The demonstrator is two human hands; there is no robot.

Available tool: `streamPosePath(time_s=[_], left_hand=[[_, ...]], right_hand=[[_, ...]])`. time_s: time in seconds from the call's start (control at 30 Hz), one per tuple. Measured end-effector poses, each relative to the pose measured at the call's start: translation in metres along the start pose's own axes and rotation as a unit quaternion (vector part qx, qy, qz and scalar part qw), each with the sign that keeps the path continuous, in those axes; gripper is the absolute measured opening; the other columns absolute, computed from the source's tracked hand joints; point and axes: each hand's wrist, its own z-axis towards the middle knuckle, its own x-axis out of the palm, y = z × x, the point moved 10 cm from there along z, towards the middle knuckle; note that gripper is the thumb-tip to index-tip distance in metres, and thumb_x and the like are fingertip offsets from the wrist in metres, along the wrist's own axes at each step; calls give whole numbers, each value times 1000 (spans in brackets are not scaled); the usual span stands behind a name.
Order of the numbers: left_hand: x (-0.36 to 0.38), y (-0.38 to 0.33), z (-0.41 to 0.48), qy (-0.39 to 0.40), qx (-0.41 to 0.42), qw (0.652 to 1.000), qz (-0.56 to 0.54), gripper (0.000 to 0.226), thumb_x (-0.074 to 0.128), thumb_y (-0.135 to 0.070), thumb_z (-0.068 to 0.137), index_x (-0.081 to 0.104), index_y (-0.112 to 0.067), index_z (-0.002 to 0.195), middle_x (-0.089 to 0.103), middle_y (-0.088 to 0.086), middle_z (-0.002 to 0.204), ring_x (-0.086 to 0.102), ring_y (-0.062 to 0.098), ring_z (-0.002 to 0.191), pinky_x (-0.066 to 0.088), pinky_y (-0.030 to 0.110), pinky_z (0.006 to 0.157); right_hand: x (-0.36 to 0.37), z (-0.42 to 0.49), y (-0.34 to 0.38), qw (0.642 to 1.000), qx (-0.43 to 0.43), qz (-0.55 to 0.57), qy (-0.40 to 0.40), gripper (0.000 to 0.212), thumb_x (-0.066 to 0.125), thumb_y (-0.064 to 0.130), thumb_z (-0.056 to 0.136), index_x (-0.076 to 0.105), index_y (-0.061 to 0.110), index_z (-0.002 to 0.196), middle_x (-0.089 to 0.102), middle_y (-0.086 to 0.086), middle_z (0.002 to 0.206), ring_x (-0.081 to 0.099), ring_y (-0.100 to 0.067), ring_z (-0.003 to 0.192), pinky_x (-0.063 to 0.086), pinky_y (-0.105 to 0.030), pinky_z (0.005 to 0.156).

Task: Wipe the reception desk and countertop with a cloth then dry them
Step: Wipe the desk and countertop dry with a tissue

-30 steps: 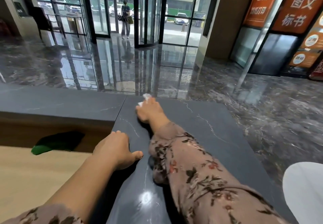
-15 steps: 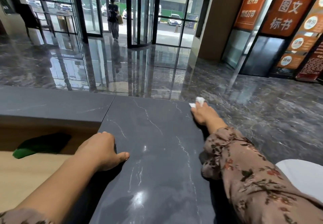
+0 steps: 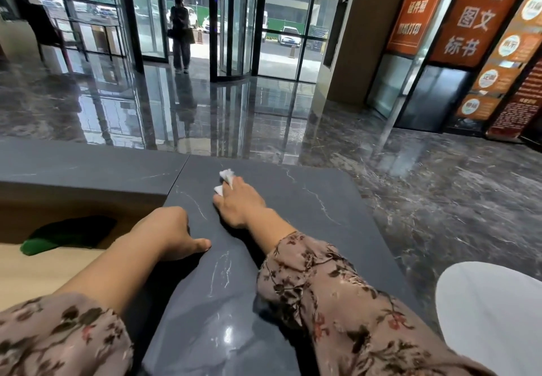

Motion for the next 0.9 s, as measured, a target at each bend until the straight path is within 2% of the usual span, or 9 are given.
streamPosePath(time_s=[0.07, 0.13, 0.23, 0.4, 0.53, 0.63, 0.73, 0.8, 0.9], left_hand=[[1, 0, -2, 0, 1, 1000, -4, 47, 67, -65, 72, 60, -19, 76, 62, -2, 76, 60, 17, 78, 46, 27, 64], [0, 1, -5, -3, 3, 1000, -8, 47, 66, -65, 73, 58, -19, 75, 61, -2, 76, 59, 17, 78, 46, 27, 65], [1, 0, -7, -3, 7, 1000, -4, 50, 64, -66, 74, 59, -17, 77, 61, -1, 76, 60, 18, 80, 49, 28, 69], [2, -1, -5, -3, 9, 1000, -2, 51, 64, -66, 74, 60, -16, 80, 62, -1, 77, 61, 19, 81, 52, 30, 74], [1, -2, -4, 3, 11, 1000, -8, 51, 65, -65, 74, 62, -15, 84, 62, 0, 78, 61, 19, 82, 52, 30, 73], [1, -2, -4, 3, 13, 1000, -7, 52, 65, -66, 74, 61, -15, 82, 62, 0, 78, 61, 19, 82, 52, 30, 73], [0, -1, -5, -1, 15, 1000, 4, 51, 64, -66, 75, 59, -14, 75, 61, 1, 74, 60, 19, 79, 49, 29, 68], [0, -1, -5, -1, 13, 1000, 5, 53, 64, -66, 74, 60, -14, 75, 61, 1, 73, 60, 19, 78, 50, 29, 68], [-1, 0, -2, -1, 9, 1000, 3, 54, 66, -67, 72, 62, -13, 75, 63, 2, 73, 61, 19, 77, 50, 29, 68]], right_hand=[[-1, -5, -7, 998, -8, -55, 13, 58, 22, 37, 101, 20, 7, 151, 15, -16, 157, 18, -29, 143, 15, -38, 117], [-11, -13, -34, 998, 5, -57, 7, 57, 22, 37, 102, 21, 9, 151, 14, -12, 159, 19, -29, 143, 17, -38, 117], [-32, -31, -110, 996, 80, -7, -33, 57, 26, 42, 97, 24, 17, 149, 19, -6, 158, 31, -31, 139, 27, -41, 113], [-58, -78, -224, 978, 198, -60, -39, 50, 23, 38, 99, 32, 12, 141, 25, -16, 153, 33, -31, 137, 30, -42, 109], [-68, -88, -226, 980, 173, -86, -46, 35, 30, 29, 101, 52, 15, 124, 36, -7, 146, 31, -22, 135, 27, -40, 103], [-85, -84, -220, 981, 144, -27, -130, 25, 44, 25, 96, 61, 25, 114, 53, -3, 124, 46, -28, 122, 36, -39, 94], [-103, -92, -231, 946, 203, 67, -242, 33, 55, 23, 90, 53, 18, 123, 52, -10, 124, 53, -33, 114, 42, -37, 87], [-99, -93, -241, 930, 264, 97, -239, 42, 60, 26, 88, 43, 13, 124, 53, -11, 126, 53, -33, 113, 44, -39, 87], [-101, -86, -244, 926, 305, 41, -218, 38, 54, 34, 92, 47, 10, 121, 58, -15, 122, 55, -34, 111, 43, -37, 83]])
